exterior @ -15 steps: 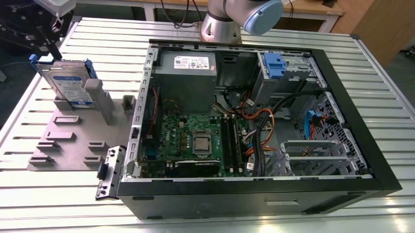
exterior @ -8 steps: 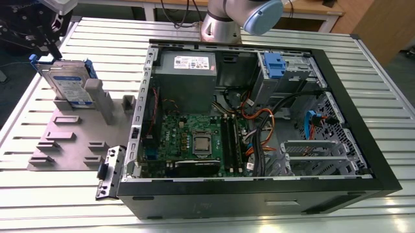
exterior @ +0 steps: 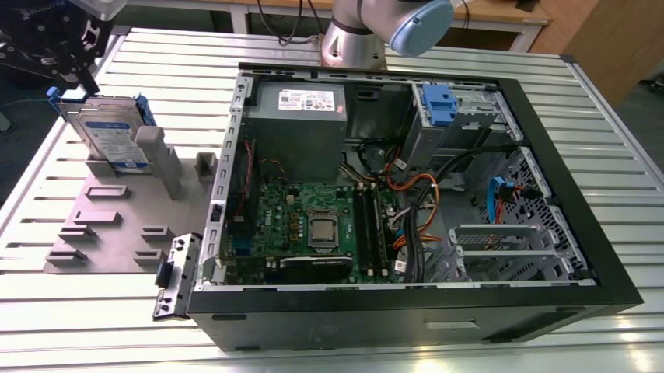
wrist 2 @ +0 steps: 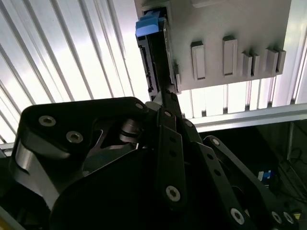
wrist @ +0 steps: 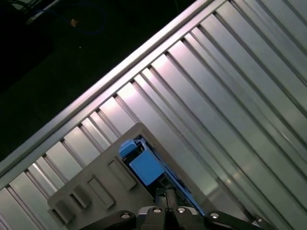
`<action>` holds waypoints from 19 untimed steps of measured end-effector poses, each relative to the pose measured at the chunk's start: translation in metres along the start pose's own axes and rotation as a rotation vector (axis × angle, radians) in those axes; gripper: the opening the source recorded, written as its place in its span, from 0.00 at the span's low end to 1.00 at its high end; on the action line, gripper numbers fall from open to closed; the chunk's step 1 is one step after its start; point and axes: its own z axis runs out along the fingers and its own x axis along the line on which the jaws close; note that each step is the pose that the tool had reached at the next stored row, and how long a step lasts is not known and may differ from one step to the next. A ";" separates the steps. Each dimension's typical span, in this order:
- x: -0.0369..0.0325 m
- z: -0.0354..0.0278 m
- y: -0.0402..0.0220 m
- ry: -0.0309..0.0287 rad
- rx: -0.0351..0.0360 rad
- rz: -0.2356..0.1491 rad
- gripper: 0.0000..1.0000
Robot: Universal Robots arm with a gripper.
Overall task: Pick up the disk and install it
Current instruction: 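Pick up the disk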
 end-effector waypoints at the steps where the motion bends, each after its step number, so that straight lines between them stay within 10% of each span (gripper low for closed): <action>1: 0.0000 0.0000 0.0000 0.0001 -0.0009 -0.012 0.11; 19: 0.0000 0.0006 0.0000 0.0058 -0.0132 -0.217 0.11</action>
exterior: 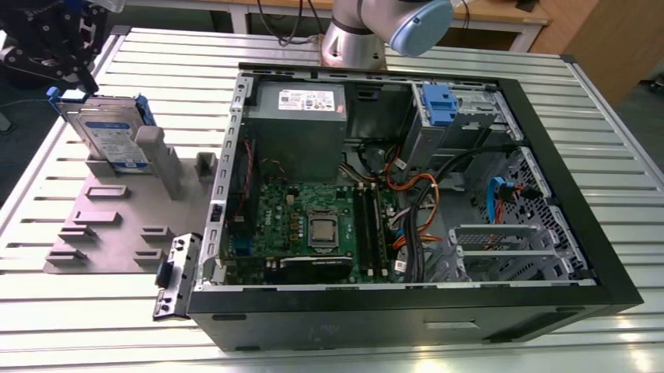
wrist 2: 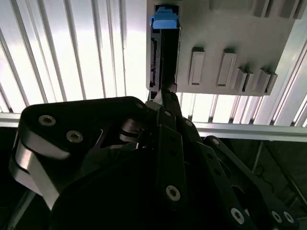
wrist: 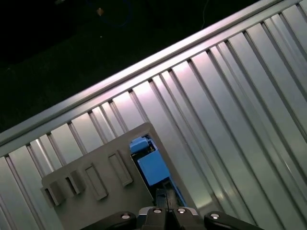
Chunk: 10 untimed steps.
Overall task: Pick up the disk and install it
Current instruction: 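Pick up the disk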
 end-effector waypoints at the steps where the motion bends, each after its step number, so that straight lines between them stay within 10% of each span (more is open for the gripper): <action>1: 0.0000 0.0001 0.0000 0.0006 -0.0004 -0.009 0.11; 10: 0.0001 0.0014 -0.0001 0.0051 0.0008 -0.089 0.11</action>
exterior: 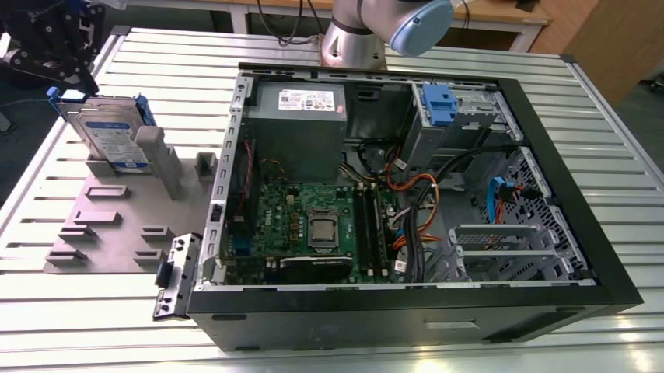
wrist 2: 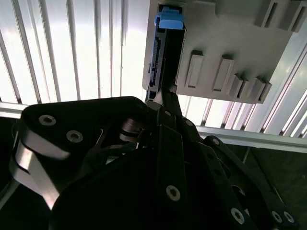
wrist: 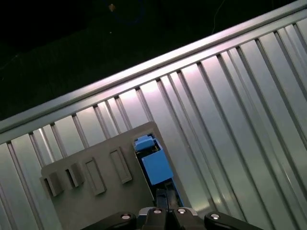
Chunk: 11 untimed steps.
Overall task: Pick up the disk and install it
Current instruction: 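Pick up the disk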
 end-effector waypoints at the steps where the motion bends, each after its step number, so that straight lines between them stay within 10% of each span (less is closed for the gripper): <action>1: 0.0000 0.0002 0.0000 0.0009 0.0001 -0.011 0.11; 11: 0.0000 0.0004 0.0000 0.0080 0.0005 -0.056 0.11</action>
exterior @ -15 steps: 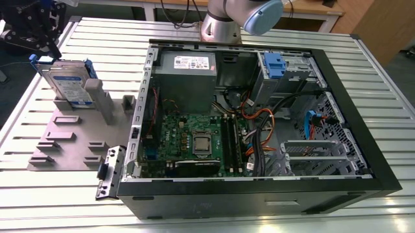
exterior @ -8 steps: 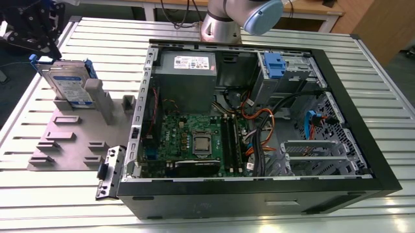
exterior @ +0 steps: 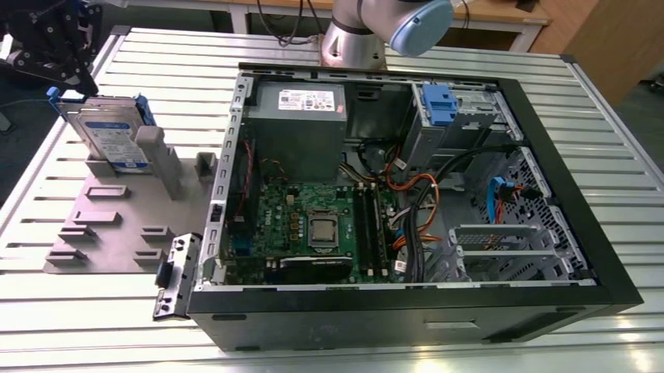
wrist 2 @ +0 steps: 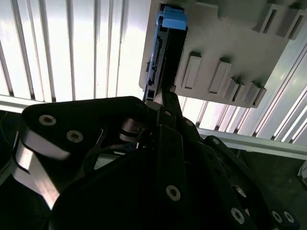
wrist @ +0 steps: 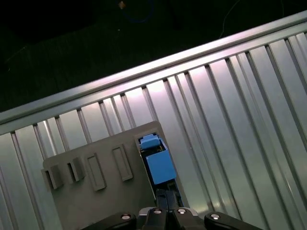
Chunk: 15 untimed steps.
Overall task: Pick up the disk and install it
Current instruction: 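Pick up the disk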
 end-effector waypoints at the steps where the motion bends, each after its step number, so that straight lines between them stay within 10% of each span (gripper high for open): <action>1: 0.0000 0.0000 0.0000 0.0001 0.0002 0.000 0.11; 8: -0.0002 0.0003 0.0000 -0.0038 0.0303 -0.012 0.11; 15: -0.0002 0.0013 -0.0001 -0.0031 0.0299 -0.030 0.11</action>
